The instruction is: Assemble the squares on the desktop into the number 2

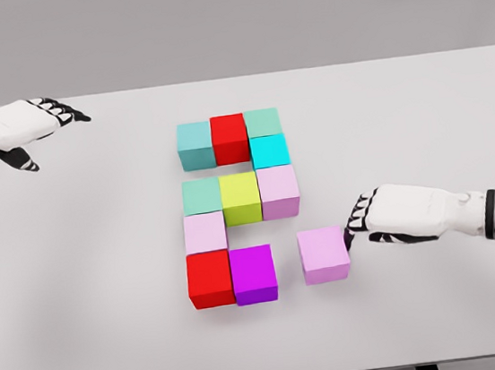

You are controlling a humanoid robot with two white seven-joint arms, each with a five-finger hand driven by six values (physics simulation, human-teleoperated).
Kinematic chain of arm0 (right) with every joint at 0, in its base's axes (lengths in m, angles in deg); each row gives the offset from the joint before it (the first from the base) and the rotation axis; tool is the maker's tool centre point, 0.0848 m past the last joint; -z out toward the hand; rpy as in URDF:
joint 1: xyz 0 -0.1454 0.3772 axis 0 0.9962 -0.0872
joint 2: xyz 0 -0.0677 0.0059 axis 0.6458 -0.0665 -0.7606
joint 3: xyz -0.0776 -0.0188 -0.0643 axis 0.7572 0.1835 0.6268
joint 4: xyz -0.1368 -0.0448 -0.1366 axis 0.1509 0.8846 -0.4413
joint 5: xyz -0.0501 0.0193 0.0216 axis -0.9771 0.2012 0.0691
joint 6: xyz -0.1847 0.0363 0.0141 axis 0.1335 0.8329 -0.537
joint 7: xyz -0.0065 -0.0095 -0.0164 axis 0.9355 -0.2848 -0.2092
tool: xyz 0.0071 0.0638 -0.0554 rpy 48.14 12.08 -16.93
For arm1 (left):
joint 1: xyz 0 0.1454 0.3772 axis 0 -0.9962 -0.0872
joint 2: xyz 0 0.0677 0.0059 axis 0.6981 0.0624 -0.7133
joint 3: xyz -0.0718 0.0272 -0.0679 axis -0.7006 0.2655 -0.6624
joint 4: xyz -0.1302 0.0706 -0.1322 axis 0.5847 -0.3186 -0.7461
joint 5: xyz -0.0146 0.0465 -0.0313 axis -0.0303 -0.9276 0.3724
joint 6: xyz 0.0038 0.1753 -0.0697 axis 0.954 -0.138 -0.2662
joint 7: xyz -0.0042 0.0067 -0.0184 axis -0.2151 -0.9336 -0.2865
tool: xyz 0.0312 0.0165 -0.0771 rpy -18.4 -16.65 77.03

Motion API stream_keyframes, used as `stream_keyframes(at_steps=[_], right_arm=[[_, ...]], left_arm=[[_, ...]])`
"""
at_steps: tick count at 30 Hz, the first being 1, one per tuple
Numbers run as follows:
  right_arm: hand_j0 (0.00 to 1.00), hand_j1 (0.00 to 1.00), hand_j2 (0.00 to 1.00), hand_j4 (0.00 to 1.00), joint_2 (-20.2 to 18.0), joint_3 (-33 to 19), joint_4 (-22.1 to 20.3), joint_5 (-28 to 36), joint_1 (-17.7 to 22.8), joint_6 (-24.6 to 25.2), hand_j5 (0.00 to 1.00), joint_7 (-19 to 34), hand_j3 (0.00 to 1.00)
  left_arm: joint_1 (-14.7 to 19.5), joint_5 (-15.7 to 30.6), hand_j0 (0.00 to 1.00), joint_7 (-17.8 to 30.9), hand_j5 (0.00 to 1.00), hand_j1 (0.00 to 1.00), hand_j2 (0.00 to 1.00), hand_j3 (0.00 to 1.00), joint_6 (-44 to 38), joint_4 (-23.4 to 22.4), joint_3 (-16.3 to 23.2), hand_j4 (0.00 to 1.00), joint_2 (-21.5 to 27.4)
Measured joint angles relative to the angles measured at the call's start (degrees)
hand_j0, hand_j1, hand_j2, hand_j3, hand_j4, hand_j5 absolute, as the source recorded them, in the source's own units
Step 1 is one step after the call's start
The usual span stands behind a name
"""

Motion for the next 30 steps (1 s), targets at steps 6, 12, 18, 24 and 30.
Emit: stream_keyframes(at_steps=[6, 12, 18, 24, 30], right_arm=[[0.56, 0.56, 0.56, 0.56, 0.51, 0.01, 0.04, -0.89, -0.18, 0.0, 0.56, 0.0, 0.56], [0.56, 0.56, 0.56, 0.56, 1.96, 0.01, -0.01, -1.57, -0.62, 0.32, 0.56, -0.05, 0.56], [0.56, 0.56, 0.56, 0.56, 2.34, 0.06, -0.04, -1.51, -0.62, 0.48, 0.56, -0.07, 0.56], [0.56, 0.56, 0.56, 0.56, 3.13, 0.1, -0.06, -1.76, -0.7, 0.66, 0.56, -0.09, 0.56], [0.56, 0.56, 0.56, 0.56, 3.36, 0.12, -0.07, -1.72, -0.7, 0.73, 0.56, -0.1, 0.56]], left_arm=[[0.0, 0.04, 1.0, 0.0, 1.0, 1.0, 1.0, 1.0, 0.0, 0.23, -0.03, 1.0, -0.01], [-0.09, 0.06, 1.0, 0.0, 1.0, 1.0, 1.0, 1.0, 0.0, 0.28, -0.04, 1.0, -0.01], [0.0, 0.09, 1.0, -0.03, 1.0, 1.0, 1.0, 1.0, 0.0, 0.39, -0.1, 1.0, 0.03], [-0.09, 0.1, 1.0, -0.05, 1.0, 1.0, 1.0, 1.0, 0.0, 1.14, -0.07, 1.0, 0.01], [-0.17, 0.1, 1.0, -0.05, 1.0, 1.0, 1.0, 1.0, 0.0, 1.2, -0.05, 1.0, -0.01]])
